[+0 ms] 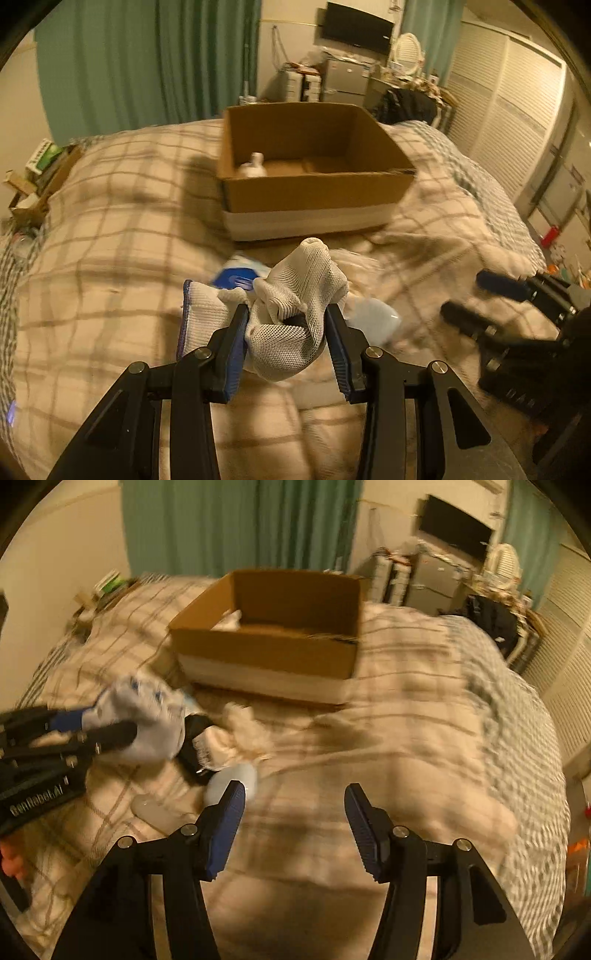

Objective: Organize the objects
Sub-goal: 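Carry the earbud case and sock into the box while both grippers open to release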

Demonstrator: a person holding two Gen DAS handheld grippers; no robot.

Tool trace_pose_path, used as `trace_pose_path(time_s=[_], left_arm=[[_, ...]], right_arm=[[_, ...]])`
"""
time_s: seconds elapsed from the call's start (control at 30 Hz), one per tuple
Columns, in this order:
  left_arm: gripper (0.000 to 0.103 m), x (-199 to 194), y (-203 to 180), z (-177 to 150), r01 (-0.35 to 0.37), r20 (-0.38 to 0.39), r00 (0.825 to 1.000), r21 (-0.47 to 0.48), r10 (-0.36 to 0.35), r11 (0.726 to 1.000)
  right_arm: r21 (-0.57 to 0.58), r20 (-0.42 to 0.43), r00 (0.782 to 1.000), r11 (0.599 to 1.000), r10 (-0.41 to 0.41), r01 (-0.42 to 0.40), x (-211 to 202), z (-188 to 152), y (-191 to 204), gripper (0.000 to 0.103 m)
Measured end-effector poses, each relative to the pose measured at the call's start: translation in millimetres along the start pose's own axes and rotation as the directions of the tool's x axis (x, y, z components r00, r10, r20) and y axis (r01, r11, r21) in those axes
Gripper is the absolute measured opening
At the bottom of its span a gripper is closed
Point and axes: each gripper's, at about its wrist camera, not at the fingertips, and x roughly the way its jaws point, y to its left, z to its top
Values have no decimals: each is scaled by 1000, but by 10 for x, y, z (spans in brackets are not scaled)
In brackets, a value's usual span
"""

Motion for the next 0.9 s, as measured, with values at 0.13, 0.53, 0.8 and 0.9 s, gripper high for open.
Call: trace_pose_path(time_s=[0.13, 0.53, 0.8, 0.9], left_arm=[[41, 50, 175, 9, -41, 5, 999, -26, 41, 999], [41, 150, 277, -57, -32, 1, 999, -32, 32, 999], [41, 44, 223, -41, -31, 11, 999, -14, 31, 999], [41, -47, 186, 41, -7, 20, 1000, 12, 7, 1000]], right_arm=[[-80, -67, 997, 996, 36, -42, 288, 77, 232, 56], [-190, -249, 968, 980, 12, -60, 961, 104, 601, 50], [-171, -112, 993, 985, -34, 15, 458, 99, 540, 49], [-167, -51, 997, 985, -49, 40, 190, 145, 476, 49]])
